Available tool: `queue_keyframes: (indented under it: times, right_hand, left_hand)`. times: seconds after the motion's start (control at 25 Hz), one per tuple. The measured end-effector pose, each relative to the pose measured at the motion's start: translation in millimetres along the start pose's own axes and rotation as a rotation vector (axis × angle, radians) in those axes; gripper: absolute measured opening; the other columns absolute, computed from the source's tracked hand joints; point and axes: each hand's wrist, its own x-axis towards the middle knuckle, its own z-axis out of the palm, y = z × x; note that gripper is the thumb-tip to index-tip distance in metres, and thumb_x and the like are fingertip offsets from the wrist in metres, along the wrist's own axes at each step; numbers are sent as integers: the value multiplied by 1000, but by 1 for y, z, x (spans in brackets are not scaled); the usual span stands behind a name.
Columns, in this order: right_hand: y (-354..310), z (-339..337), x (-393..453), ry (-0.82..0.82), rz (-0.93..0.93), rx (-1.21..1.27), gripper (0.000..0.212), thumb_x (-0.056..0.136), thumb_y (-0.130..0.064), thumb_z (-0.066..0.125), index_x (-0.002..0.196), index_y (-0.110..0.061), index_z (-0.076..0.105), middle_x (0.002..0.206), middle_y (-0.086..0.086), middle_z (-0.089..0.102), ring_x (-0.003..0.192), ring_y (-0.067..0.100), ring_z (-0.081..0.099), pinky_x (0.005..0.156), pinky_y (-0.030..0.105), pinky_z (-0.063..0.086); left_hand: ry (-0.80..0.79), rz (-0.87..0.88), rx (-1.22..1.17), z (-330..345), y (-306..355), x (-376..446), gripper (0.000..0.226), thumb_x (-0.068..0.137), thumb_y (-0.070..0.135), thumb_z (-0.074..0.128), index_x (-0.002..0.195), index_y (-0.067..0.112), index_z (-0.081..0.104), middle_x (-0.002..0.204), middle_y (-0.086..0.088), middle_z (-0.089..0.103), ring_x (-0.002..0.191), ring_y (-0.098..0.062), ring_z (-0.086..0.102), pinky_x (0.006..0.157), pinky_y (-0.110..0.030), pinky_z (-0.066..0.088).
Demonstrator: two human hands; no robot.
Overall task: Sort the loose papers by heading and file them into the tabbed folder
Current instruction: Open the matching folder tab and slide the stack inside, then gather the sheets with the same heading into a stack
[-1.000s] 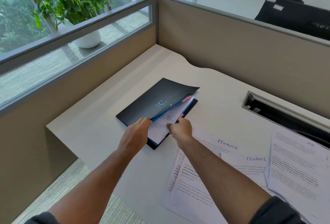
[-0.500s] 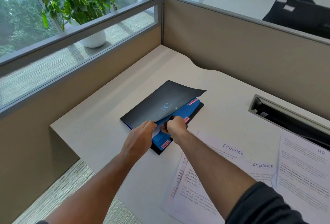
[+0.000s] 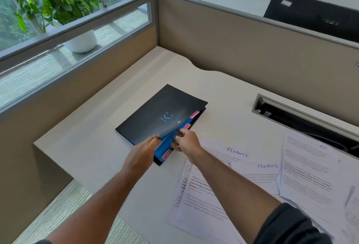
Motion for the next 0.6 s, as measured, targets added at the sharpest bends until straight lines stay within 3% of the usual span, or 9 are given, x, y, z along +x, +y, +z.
queue_keyframes:
  times: [0.32,0.6]
  right_hand:
    - [46,-69,-46,81,-3,-36,24,102,-10,57,124,-9,65,111,6,71,92,17,73,68,25,56]
    - [91,-123,-96,160,-20,-80,14,100,-13,61,111,-13,69,102,5,74,88,15,75,75,34,61]
  left_hand:
    - [-97,33,45,11,19,-11,56,63,-3,90,114,10,72,129,-12,67,112,-34,68,76,-44,63]
    - [-69,19,16,32,49,-22,38,80,-4,77,116,9,73,129,-10,67,122,-31,61,87,-42,55]
